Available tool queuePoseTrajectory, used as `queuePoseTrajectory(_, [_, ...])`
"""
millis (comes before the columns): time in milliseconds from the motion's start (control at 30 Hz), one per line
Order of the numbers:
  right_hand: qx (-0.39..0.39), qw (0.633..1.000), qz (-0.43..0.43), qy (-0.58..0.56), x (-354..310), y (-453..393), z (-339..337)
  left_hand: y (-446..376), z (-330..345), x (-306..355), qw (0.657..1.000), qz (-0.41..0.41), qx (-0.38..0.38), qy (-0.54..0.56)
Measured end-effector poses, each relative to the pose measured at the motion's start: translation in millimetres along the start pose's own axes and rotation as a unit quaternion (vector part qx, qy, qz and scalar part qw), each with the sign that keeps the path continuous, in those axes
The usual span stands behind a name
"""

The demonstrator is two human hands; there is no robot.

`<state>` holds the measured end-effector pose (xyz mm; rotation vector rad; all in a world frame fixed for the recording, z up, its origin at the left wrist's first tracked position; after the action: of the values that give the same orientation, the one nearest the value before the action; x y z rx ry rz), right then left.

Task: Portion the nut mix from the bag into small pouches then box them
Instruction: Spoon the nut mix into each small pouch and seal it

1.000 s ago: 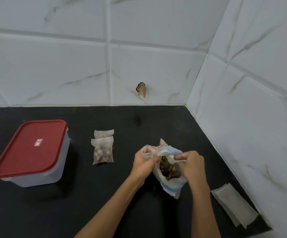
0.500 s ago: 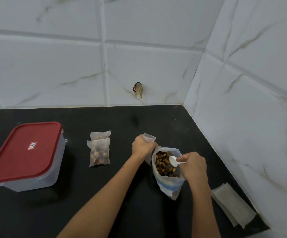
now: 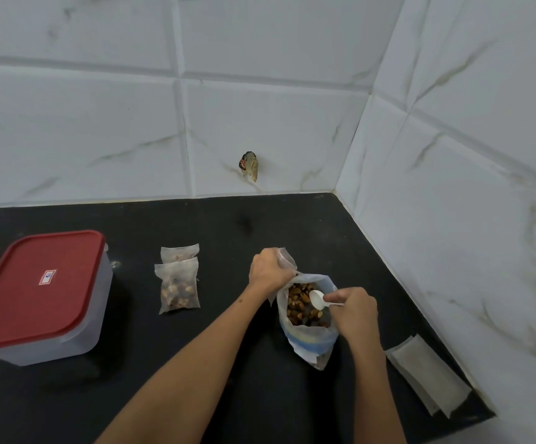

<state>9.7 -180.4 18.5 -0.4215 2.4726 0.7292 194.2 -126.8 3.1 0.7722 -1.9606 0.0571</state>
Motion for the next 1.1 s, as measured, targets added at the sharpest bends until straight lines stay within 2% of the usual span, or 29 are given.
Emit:
queuePoseTrajectory(233, [-0.018, 1.000, -0.003, -0.007, -0.3, 8.0, -21.2, 28.9, -13.9, 23.8, 0.989, 0.119, 0.033, 0.082])
queuePoseTrajectory(333, [-0.011, 1.000, -0.019, -0.001, -4.8, 13.5, -24.2, 26.8, -15.8, 12.8, 0.982, 0.110, -0.011, 0.152])
queuePoseTrajectory(467, [-0.040, 0.999, 0.001, 0.012, -8.3, 15.0, -17.7, 26.9, -14.8, 8.2, 0.971, 0.087, -0.085, 0.207])
queuePoseTrajectory(667, [-0.023, 0.999, -0.010, 0.031, -10.9, 16.5, -17.6, 25.3, -5.8, -18.5, 0.947, -0.005, -0.160, 0.277])
queuePoseTrajectory(767, [-0.014, 0.999, -0.002, 0.036, -10.1, 15.7, -18.7, 17.0, -10.9, -27.6, 0.968, 0.000, -0.134, 0.213])
queuePoseTrajectory(900, [-0.009, 0.999, -0.002, 0.045, -11.8, 13.5, -15.0, 10.1, -18.8, -34.5, 0.989, -0.004, -0.052, 0.137])
queuePoseTrajectory(1100, [-0.002, 0.997, 0.011, 0.074, -13.6, 6.3, -9.1, 24.6, -35.4, -41.5, 0.996, -0.050, 0.030, 0.067])
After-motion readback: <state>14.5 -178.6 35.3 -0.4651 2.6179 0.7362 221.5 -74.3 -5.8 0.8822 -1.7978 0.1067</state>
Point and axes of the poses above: each hand's wrist, its own y-axis away from the middle knuckle, its own z-axis out of the palm, x = y × z, the point moved 9 cm from there along -y, towards the middle knuckle, and after that the axes turned 11 degrees about -x, right-handed, at the moved point
